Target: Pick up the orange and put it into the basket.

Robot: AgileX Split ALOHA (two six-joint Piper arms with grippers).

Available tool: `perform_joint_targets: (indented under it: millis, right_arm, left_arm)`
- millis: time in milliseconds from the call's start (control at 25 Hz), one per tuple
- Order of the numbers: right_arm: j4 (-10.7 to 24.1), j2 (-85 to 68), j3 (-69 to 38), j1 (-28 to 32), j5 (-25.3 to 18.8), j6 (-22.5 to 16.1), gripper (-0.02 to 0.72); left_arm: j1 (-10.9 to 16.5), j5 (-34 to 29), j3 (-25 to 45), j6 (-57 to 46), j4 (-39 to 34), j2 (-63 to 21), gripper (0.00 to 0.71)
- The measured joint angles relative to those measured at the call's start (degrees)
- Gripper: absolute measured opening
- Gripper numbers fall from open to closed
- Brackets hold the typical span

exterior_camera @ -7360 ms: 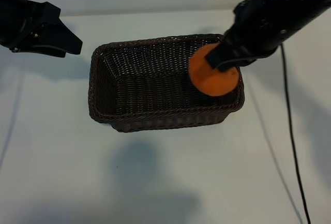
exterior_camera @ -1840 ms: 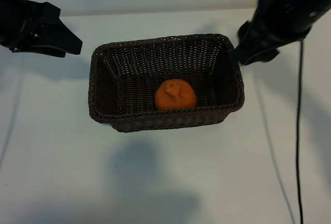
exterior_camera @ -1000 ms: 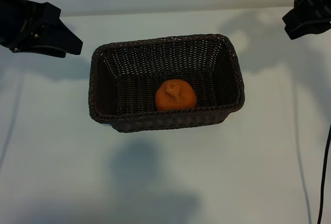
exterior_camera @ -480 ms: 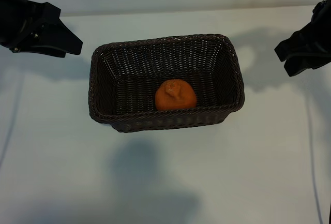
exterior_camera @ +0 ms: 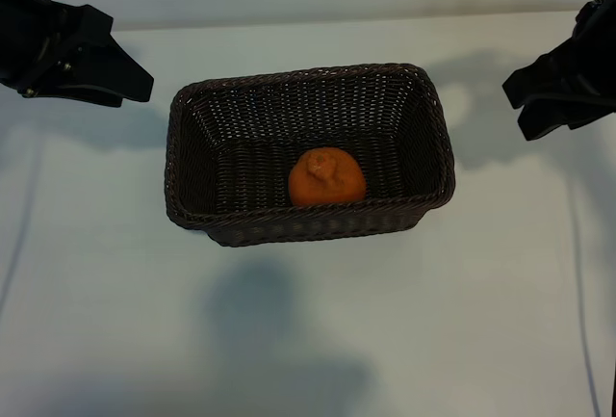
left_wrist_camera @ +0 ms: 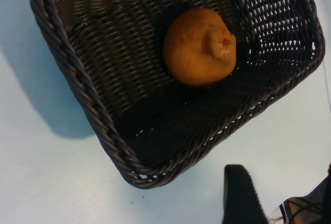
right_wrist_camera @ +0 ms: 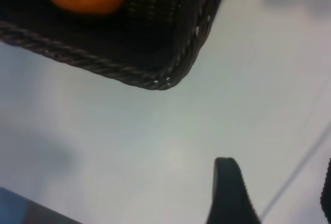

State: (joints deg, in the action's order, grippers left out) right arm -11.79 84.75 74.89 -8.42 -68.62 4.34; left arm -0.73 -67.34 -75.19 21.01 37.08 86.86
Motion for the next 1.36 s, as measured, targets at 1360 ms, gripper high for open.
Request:
perform_joint_targets:
  millis: [1360]
  right_arm:
    - [-2.80, 0.00, 0.00, 0.00, -0.93, -2.30, 0.423]
  left_arm:
    - [0.00, 0.00, 0.00, 0.00, 0.00, 0.00, 0.425]
